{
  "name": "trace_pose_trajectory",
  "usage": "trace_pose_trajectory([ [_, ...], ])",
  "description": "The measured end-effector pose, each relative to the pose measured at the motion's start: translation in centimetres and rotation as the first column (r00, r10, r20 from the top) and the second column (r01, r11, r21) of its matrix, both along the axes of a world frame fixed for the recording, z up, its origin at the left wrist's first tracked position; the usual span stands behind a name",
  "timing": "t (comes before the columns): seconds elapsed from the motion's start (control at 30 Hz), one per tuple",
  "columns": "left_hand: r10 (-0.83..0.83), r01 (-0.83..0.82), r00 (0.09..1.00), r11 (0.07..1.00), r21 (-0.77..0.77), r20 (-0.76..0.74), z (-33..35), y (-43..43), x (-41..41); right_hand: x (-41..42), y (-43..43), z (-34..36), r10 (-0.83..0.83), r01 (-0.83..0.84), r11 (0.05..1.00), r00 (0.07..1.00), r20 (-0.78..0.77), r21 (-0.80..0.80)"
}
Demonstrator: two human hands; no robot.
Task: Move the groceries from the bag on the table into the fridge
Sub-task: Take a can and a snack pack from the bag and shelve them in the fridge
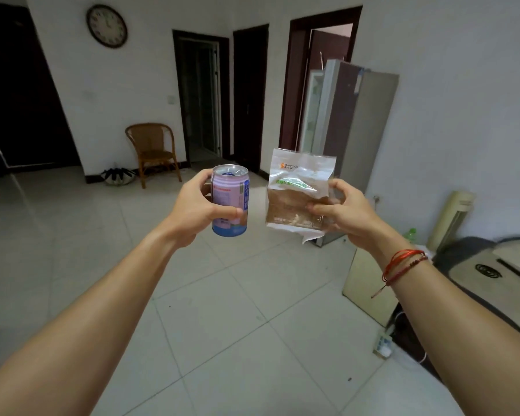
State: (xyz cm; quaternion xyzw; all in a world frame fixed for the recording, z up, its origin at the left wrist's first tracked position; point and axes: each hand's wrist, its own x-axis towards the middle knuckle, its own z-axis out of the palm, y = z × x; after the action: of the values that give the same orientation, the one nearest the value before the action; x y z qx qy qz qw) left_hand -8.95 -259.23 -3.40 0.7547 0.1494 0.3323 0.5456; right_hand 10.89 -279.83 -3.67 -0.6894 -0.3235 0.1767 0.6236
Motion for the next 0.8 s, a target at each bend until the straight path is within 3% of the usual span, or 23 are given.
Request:
trace_pose_trajectory([
  [0.33, 0.027, -0.027, 0.999, 1.0, -0.011, -0.028, -2.5, 12.0, 9.9, 9.7, 12.2, -2.0, 0.033, -0.032, 0.999, 0.999, -0.039, 0.006],
  [0.47, 0.0, 0.0, 0.999, 1.0, 0.006, -0.033, -3.6, 19.0, 14.8, 14.1, 18.6, -2.9, -0.009, 0.01, 1.0, 1.0, 0.024, -0.027],
  [0.8, -0.043, 0.043, 0.999, 0.999, 0.015, -0.025, -1.5, 35.1, 27.8, 25.8, 33.7, -1.2, -0.057, 0.059, 0.997, 0.998, 0.022, -0.059],
])
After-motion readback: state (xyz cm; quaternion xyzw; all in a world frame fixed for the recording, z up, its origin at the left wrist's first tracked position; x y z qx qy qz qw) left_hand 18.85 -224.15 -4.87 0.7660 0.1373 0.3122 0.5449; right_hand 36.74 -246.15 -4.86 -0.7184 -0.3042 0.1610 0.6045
